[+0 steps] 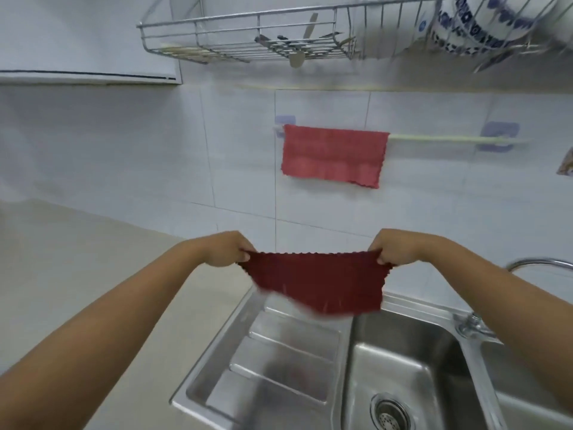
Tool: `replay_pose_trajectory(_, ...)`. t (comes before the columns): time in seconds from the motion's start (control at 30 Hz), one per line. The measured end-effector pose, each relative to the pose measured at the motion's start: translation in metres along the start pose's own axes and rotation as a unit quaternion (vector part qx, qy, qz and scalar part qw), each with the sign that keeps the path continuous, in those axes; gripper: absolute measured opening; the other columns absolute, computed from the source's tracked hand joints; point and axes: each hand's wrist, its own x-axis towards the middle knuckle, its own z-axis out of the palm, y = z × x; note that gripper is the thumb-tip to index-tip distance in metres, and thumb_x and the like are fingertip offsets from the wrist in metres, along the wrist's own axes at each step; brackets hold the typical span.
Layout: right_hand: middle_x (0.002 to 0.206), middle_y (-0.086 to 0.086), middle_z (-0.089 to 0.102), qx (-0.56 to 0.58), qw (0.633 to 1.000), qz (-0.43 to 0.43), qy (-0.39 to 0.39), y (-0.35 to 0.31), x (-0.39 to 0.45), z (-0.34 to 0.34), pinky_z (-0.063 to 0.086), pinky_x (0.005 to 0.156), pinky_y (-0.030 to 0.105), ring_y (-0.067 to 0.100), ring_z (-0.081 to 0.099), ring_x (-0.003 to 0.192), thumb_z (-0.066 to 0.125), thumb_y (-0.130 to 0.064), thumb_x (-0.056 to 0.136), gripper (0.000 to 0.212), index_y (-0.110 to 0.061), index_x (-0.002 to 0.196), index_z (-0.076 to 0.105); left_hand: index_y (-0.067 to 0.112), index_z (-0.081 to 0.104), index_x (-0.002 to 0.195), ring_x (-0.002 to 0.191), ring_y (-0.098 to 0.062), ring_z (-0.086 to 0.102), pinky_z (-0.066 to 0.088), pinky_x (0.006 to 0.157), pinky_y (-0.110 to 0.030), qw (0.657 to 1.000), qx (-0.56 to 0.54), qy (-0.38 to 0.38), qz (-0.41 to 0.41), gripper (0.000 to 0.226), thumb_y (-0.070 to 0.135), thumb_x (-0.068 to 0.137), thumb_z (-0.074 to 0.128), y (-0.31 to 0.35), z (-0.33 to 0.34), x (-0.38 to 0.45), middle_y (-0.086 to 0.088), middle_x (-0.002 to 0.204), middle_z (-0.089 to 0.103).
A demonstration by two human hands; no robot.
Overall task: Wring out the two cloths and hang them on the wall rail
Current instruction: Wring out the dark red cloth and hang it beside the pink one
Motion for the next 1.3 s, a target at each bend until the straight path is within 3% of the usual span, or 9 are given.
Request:
replay_pose_trajectory(0.37, 0.094, 0.015, 0.071, 0.250, 0.965, 0.063, 0.053, -0.004, -0.003, -0.007, 0.058, 0.078, 0.037, 0.024, 0.065, 0.081, 0.057, 0.005, 0.087, 0.023, -0.002, 0.103, 0.073, 0.012, 0.067, 0.118, 0.107, -0.021, 0.060, 0.043, 0.097, -0.028, 0.993, -0.043, 0.107, -0.017, 0.031, 0.005, 0.094, 0.049, 0.005, -0.015, 0.005, -0.006, 0.122, 0.067)
replay_pose_trajectory(0.47, 0.106, 0.017, 0.072, 0.231, 0.935, 0.036, 0.268, -0.015, -0.004, -0.039, 0.051, 0.084, 0.034, 0.027, 0.064, 0.089, 0.056, 0.002, 0.087, 0.030, -0.008, 0.110, 0.073, 0.010, 0.061, 0.126, 0.124, -0.025, 0.052, 0.036, 0.105, -0.029, 0.954, -0.073, 0.288, -0.046, 0.034, 0.007, 0.096, 0.047, 0.017, -0.045, 0.010, -0.009, 0.135, 0.058)
replay_pose_trajectory(0.57, 0.112, 0.005, 0.073, 0.216, 0.779, -0.021, 0.588, -0.023, -0.016, -0.062, 0.046, 0.082, 0.025, 0.024, 0.066, 0.101, 0.047, -0.001, 0.083, 0.045, -0.022, 0.116, 0.071, 0.015, 0.055, 0.133, 0.118, -0.027, 0.058, 0.044, 0.099, -0.032, 0.818, -0.081, 0.569, 0.032, 0.038, 0.010, 0.097, 0.045, 0.032, -0.066, 0.004, -0.010, 0.130, 0.062)
replay_pose_trajectory(0.63, 0.121, 0.005, 0.069, 0.121, 0.702, -0.051, 0.700, -0.023, -0.017, -0.051, 0.047, 0.091, 0.028, 0.024, 0.064, 0.112, 0.046, 0.002, 0.081, 0.050, -0.020, 0.121, 0.067, 0.014, 0.056, 0.132, 0.114, -0.028, 0.061, 0.049, 0.094, -0.036, 0.751, 0.038, 0.650, 0.105, 0.038, 0.006, 0.095, 0.048, 0.035, -0.056, 0.002, -0.010, 0.126, 0.064)
replay_pose_trajectory(0.7, 0.124, 0.011, 0.066, -0.004, 0.828, -0.019, 0.561, -0.015, -0.010, -0.022, 0.050, 0.095, 0.038, 0.031, 0.061, 0.115, 0.045, 0.005, 0.084, 0.051, -0.018, 0.127, 0.063, 0.022, 0.059, 0.129, 0.104, -0.034, 0.064, 0.050, 0.081, -0.036, 0.861, 0.121, 0.480, 0.114, 0.041, 0.004, 0.095, 0.048, 0.027, -0.032, 0.002, -0.012, 0.114, 0.069)
replay_pose_trajectory(0.77, 0.117, 0.011, 0.067, -0.042, 0.974, 0.041, 0.221, -0.004, -0.006, 0.007, 0.050, 0.090, 0.035, 0.032, 0.061, 0.108, 0.044, -0.004, 0.089, 0.040, -0.018, 0.120, 0.066, 0.022, 0.066, 0.119, 0.096, -0.029, 0.063, 0.044, 0.070, -0.026, 0.984, 0.110, 0.139, 0.036, 0.036, 0.006, 0.094, 0.045, 0.016, -0.010, 0.003, -0.012, 0.100, 0.069)
replay_pose_trajectory(0.83, 0.102, 0.010, 0.072, -0.002, 0.994, 0.048, 0.094, 0.002, 0.000, 0.027, 0.050, 0.082, 0.034, 0.029, 0.064, 0.096, 0.048, -0.004, 0.085, 0.031, -0.012, 0.098, 0.074, 0.018, 0.068, 0.116, 0.098, -0.019, 0.061, 0.045, 0.079, -0.021, 0.999, 0.036, 0.007, -0.006, 0.034, 0.005, 0.093, 0.047, 0.007, 0.001, 0.007, -0.006, 0.106, 0.070)
replay_pose_trajectory(1.1, 0.110, 0.006, 0.072, 0.195, 0.890, 0.094, 0.402, -0.026, 0.016, 0.029, 0.054, 0.084, 0.037, 0.031, 0.065, 0.101, 0.046, -0.002, 0.084, 0.039, -0.019, 0.103, 0.075, 0.022, 0.058, 0.130, 0.120, -0.029, 0.055, 0.046, 0.098, -0.041, 0.929, -0.061, 0.359, -0.070, 0.039, 0.012, 0.098, 0.039, 0.019, 0.004, 0.032, -0.006, 0.132, 0.060)
replay_pose_trajectory(1.3, 0.097, 0.004, 0.075, 0.202, 0.890, 0.124, 0.390, -0.012, 0.010, 0.037, 0.053, 0.072, 0.031, 0.027, 0.067, 0.086, 0.045, -0.001, 0.083, 0.039, -0.023, 0.094, 0.076, 0.021, 0.065, 0.115, 0.108, -0.032, 0.059, 0.050, 0.084, -0.039, 0.932, -0.016, 0.350, -0.090, 0.033, 0.014, 0.096, 0.038, 0.005, 0.022, 0.026, -0.006, 0.120, 0.066)
